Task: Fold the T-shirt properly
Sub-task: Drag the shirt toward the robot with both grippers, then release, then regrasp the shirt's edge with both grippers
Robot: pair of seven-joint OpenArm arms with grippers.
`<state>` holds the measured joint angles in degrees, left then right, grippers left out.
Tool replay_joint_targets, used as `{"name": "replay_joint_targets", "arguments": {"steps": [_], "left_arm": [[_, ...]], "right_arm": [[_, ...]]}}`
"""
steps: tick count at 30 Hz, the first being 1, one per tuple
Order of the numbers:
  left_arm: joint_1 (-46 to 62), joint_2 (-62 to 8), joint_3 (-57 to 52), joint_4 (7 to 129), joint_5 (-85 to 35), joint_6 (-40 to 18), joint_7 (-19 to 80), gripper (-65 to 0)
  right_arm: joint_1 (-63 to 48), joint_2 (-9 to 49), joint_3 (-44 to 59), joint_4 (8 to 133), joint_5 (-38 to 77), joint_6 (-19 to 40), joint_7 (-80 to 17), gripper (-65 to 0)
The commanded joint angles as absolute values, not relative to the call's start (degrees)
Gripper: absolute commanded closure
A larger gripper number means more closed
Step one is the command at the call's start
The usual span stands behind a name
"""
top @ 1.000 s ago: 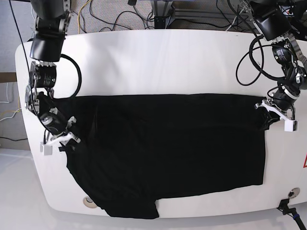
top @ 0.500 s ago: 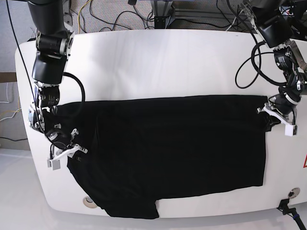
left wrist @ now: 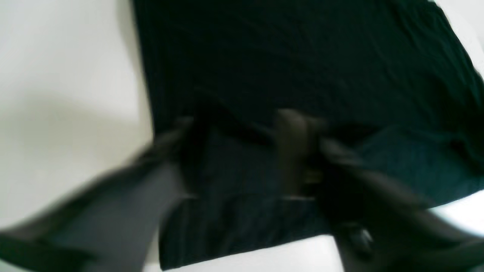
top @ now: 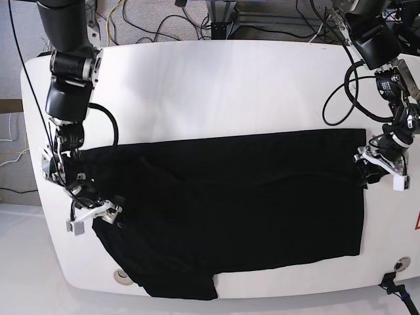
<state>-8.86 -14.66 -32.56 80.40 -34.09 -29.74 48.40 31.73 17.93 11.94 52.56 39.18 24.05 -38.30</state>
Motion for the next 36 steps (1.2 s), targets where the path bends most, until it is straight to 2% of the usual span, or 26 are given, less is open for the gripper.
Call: {"name": "replay_joint_targets", "arguments": {"steps": [1,4,8,13,17,24,28,36], "left_arm": [[-10.0,-16.5,-32.7,81.4,-35.0,-26.4,47.1,-34.9],[-10.0,-18.5,-32.7,81.4,-35.0,-25.3,47.0,-34.9],[-10.0,-21.2,-32.7,81.8,-35.1,-25.3,46.9,-34.9],[-8.0,-21.9,-32.7,85.8,-35.0,-25.4,46.9,-34.9],[-6.0,-21.9,-32.7,87.6,-35.0,-25.4,46.9,-34.9],[-1.8,-21.9,-29.9,88.5,-35.0,-25.6,46.9,-35.2],[-0.4,-21.8,-29.8,89.2,-35.0,-29.5,46.9,-35.4],[1.6,-21.7,-29.8,89.8,-35.0,-29.8,46.9,-35.2]], "right_arm": [[34.5,18.9,12.1,53.9,36.6,24.8,-38.5,-58.1],[34.6,20.3,12.1,56.2,33.0,25.2,-39.2,-58.0],[30.7,22.3,12.2,66.1,27.4,25.2,-42.4,-58.0],[19.6,23.9,12.4,79.7,21.4,24.9,-44.1,-58.0],[11.8,23.4,12.5,85.8,20.2,24.8,-44.9,-58.0],[11.7,23.3,18.9,79.0,20.0,25.2,-43.5,-58.0],[12.8,26.5,19.0,72.0,20.1,25.2,-38.7,-58.0],[13.0,27.2,19.2,63.6,20.7,26.9,-32.3,-58.0]]}}
